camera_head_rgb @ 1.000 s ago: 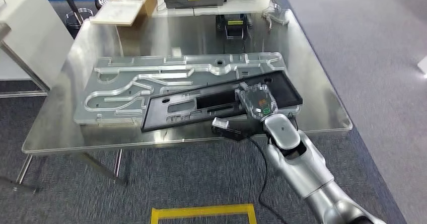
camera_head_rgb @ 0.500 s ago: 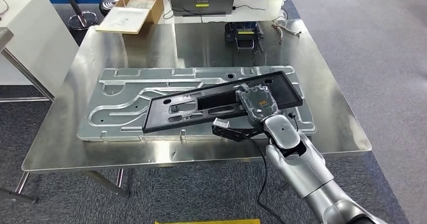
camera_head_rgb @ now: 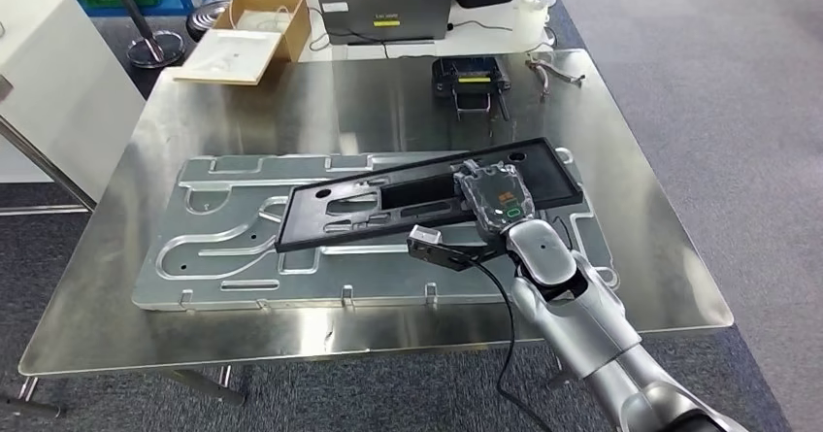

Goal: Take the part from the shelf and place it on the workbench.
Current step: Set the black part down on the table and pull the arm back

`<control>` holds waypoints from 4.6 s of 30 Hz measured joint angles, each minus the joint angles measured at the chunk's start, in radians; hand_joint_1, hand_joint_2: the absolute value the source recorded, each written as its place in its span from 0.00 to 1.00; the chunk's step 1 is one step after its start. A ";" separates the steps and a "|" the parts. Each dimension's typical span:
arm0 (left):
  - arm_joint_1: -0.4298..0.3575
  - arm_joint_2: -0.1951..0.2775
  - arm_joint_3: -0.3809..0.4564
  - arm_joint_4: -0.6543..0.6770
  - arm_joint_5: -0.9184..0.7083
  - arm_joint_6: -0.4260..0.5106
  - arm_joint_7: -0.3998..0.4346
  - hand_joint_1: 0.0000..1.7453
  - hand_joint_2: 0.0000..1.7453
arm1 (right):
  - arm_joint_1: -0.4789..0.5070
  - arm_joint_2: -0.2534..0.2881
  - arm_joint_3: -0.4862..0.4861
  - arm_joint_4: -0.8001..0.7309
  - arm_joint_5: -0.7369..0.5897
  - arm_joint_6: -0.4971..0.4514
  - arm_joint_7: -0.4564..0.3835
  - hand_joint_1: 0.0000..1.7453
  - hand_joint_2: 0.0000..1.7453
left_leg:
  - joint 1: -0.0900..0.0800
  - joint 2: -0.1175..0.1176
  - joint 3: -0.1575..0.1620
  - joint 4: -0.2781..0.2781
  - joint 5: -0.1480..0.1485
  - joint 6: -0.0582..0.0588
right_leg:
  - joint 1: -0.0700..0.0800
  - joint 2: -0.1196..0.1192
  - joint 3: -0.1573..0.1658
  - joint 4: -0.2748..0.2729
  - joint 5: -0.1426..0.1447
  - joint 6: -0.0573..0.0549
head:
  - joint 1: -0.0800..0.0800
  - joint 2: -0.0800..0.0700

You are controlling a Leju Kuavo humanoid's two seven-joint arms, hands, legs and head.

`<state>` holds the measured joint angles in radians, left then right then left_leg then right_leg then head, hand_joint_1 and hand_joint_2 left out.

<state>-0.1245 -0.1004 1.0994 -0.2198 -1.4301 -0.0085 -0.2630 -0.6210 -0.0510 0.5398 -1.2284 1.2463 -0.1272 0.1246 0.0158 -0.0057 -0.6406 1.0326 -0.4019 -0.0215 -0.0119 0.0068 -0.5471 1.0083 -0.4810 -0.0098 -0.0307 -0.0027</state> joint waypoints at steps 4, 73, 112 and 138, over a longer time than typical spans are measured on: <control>0.000 0.000 0.000 0.000 0.005 0.008 -0.004 0.00 1.00 | -0.001 0.000 0.000 0.013 -0.006 -0.001 0.000 1.00 1.00 | -0.004 0.000 0.005 -0.009 -0.003 0.032 | -0.001 -0.001 -0.005 0.015 -0.026 0.023 | 0.000 0.000; -0.002 0.000 -0.001 0.002 0.041 -0.038 -0.035 0.00 0.00 | 0.012 -0.014 -0.045 0.082 -0.032 -0.039 -0.020 0.00 0.00 | -0.005 0.015 0.019 -0.033 0.006 0.049 | -0.012 -0.006 -0.146 0.259 -0.028 0.045 | 0.000 0.000; 0.017 0.003 0.033 0.003 0.108 -0.029 -0.034 0.00 0.00 | 0.108 -0.027 -0.082 0.078 -0.069 -0.117 -0.037 0.00 0.00 | -0.001 0.015 -0.047 0.013 0.015 0.000 | -0.003 -0.016 0.021 -0.004 -0.017 -0.001 | -0.001 0.000; 0.057 0.004 0.156 0.002 0.216 0.019 -0.067 0.00 0.00 | 0.853 0.147 -0.589 -0.195 -0.569 -0.291 -0.520 0.00 0.00 | -0.011 0.019 0.024 -0.016 -0.015 0.038 | -0.010 -0.005 0.026 0.075 -0.039 0.046 | 0.000 0.000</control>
<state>-0.0680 -0.0963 1.2558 -0.2173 -1.2142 0.0110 -0.3304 0.2316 0.0955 -0.0492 -1.4234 0.6768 -0.4181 -0.3950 0.0052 0.0130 -0.6168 1.0167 -0.4166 0.0166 -0.0220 0.0015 -0.5215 1.0834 -0.5205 0.0360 -0.0305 -0.0027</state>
